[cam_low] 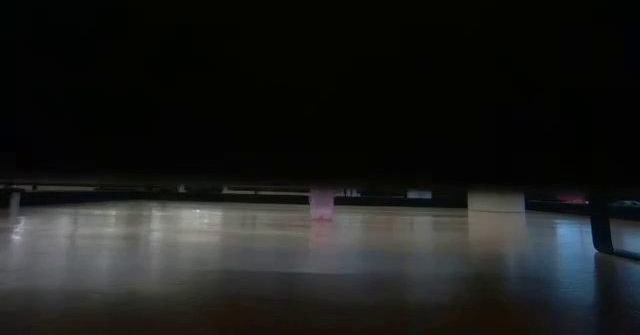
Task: Pick and place medicine bottles onto shelf by color
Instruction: Put the pink pill bottle on the shelf aligned with the other pink pill bottle
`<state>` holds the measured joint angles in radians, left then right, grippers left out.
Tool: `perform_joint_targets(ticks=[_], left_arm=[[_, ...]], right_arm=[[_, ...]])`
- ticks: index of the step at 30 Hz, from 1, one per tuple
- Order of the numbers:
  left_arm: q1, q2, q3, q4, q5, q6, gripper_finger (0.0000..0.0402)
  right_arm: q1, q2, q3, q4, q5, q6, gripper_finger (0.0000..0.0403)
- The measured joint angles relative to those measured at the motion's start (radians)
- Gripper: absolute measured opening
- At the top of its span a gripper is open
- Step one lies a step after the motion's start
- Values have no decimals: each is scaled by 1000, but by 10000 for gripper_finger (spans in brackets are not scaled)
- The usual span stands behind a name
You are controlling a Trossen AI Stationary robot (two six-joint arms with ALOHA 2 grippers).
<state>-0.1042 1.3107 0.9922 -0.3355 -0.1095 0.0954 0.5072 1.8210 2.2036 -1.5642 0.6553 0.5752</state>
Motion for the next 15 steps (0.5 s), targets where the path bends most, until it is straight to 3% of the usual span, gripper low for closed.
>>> perform_joint_targets(ticks=[8, 15], left_arm=[[78, 233, 195, -156, 52, 84, 265], [93, 384, 239, -177, 66, 98, 265]], right_arm=[[42, -44, -1, -5, 77, -44, 247], [40, -45, -1, -6, 60, -98, 247]])
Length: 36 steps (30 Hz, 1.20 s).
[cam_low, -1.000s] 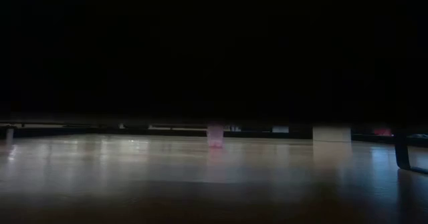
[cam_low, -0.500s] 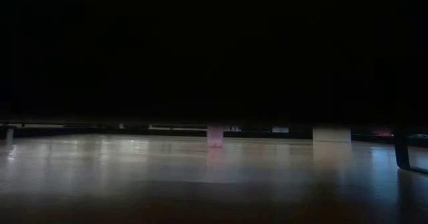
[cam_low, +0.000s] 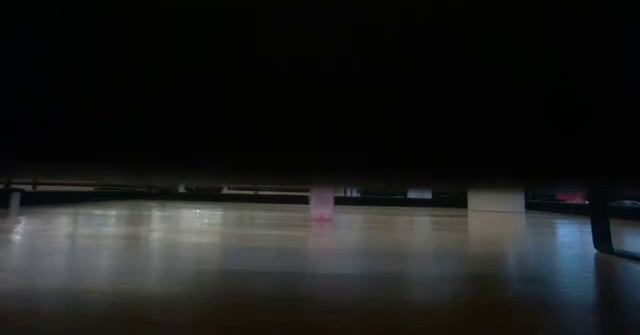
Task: Pick and place medicine bottles onto shelf by color
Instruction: Put the pink pill bottle on the shelf aligned with the other pink pill bottle
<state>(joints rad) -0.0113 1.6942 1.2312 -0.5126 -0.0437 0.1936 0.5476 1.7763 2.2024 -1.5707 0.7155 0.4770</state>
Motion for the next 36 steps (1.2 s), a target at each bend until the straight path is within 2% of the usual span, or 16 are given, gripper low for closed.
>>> perform_joint_targets(ticks=[4, 14, 22, 36], left_arm=[[6, 24, 0, 4, 44, 0, 265], [34, 38, 0, 53, 63, -34, 265], [36, 137, -1, 71, 63, -10, 265], [47, 154, -2, 86, 61, 2, 265]], right_arm=[[0, 0, 0, 0, -2, -9, 247], [-1, 0, 0, 0, -2, -13, 247], [-1, 0, 0, 5, -1, -11, 247], [-1, 0, 0, 11, -1, -11, 247]])
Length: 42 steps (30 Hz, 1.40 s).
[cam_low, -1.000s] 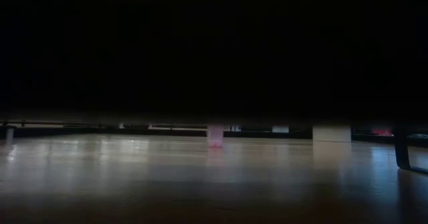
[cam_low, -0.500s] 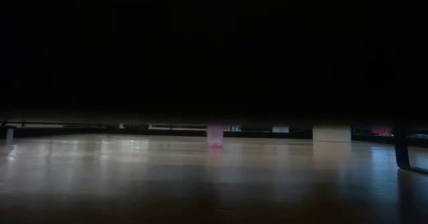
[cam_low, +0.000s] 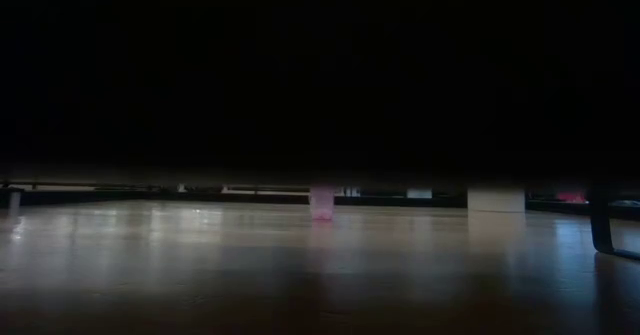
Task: Pick and place medicine bottles onto shelf by color
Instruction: Put the pink pill bottle on the shelf aligned with the other pink pill bottle
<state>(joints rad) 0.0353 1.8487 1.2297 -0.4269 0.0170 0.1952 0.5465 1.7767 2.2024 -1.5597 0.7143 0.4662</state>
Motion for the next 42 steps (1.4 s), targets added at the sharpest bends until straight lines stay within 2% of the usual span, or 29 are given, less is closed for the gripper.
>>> perform_joint_targets(ticks=[8, 15, 32, 42], left_arm=[[-1, 0, 0, 43, -2, -1, 265], [-1, 0, 0, 59, -85, -9, 265], [-7, 21, 0, 51, -86, -10, 264], [-19, 21, 0, 47, -85, -10, 219]], right_arm=[[0, 0, 0, 0, 0, 31, 247], [0, 0, 0, 0, 0, 31, 247], [0, 1, 0, 0, 0, 27, 247], [0, 1, 0, 0, 0, 25, 247]])
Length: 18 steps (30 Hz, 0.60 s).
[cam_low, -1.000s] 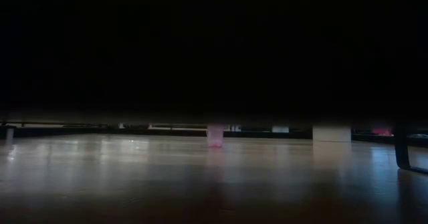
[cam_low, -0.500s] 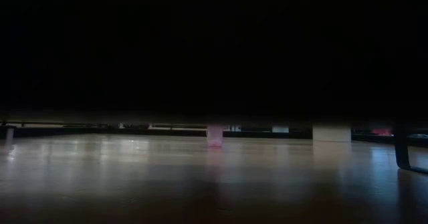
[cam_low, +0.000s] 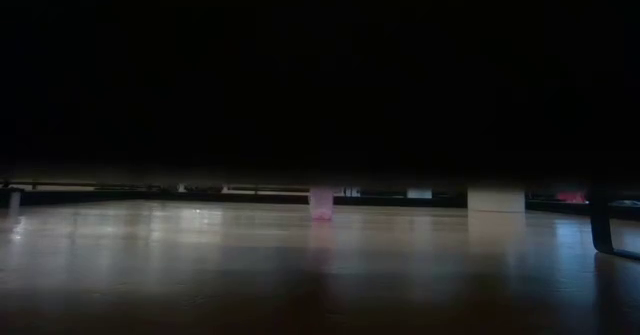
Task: Pick and place medicine bottles onto shelf by color
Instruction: Put the pink pill bottle on the shelf aligned with the other pink pill bottle
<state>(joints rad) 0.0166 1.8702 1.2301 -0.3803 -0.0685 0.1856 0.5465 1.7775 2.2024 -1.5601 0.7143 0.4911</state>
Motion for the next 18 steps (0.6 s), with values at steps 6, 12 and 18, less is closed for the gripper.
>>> perform_joint_targets(ticks=[6, 12, 18], left_arm=[[1, 0, 0, -4, 0, 0, 189], [1, 0, 0, -4, 0, 0, 149], [0, 0, 0, -4, 0, 1, 112]], right_arm=[[0, 0, 0, 0, 0, -2, 247], [0, 0, 0, 0, 0, -2, 247], [0, 0, 0, 0, 0, -2, 247]])
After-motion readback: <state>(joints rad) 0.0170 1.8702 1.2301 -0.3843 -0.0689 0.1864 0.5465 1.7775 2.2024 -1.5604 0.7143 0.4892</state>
